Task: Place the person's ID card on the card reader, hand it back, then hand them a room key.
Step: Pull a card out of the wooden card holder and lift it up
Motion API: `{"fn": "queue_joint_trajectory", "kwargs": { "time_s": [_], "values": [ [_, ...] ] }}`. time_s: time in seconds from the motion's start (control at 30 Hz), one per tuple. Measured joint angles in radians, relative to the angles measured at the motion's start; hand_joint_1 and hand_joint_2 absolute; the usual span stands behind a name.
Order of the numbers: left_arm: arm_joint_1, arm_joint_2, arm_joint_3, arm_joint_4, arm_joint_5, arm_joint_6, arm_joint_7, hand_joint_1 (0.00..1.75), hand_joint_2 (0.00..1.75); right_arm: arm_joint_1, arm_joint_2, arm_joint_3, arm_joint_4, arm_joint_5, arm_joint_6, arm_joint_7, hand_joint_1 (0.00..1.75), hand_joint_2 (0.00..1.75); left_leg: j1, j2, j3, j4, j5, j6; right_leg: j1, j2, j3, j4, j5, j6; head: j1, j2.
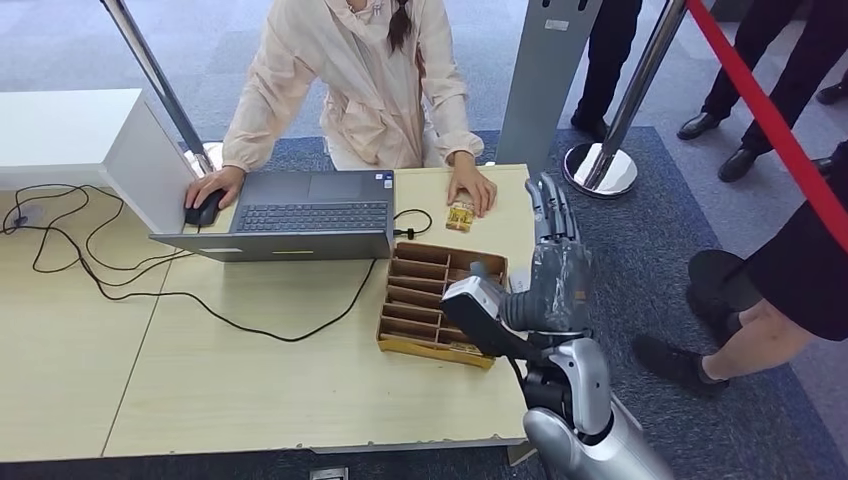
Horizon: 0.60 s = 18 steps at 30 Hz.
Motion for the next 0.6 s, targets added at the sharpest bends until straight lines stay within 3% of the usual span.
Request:
{"fn": "queue_joint_trajectory", "kwargs": {
  "time_s": [0.07,0.13,0.6],
  "values": [
    [-0.003,-0.019,-0.006,-0.001,-0.177,-0.008,-0.008,0.0,0.0,0.013,0.003,0.003,0.008,-0.017,0.002,-0.006,0.0,1.75,0.001,0.0,-0.001,0.0,0.0,0.0,0.001,-0.001,0.0,0.0,0.0,0.0,0.002,0.0],
    [-0.006,-0.029,-0.009,-0.002,-0.25,-0.013,-0.013,0.0,0.0,0.022,0.006,0.007,0.017,-0.04,0.005,-0.017,0.0,1.75,0.001,0.0,-0.001,0.0,0.0,0.0,0.001,0.0,0.0,0.0,0.0,0.0,0.004,0.0],
    [-0.004,-0.032,-0.012,-0.001,-0.213,-0.01,-0.023,0.0,0.0,0.046,0.029,0.064,0.096,-0.099,0.036,-0.05,0.0,1.75,0.002,0.001,-0.001,0.0,0.0,0.0,0.001,0.0,-0.001,0.0,-0.001,-0.001,0.004,0.0]
  ]
}}
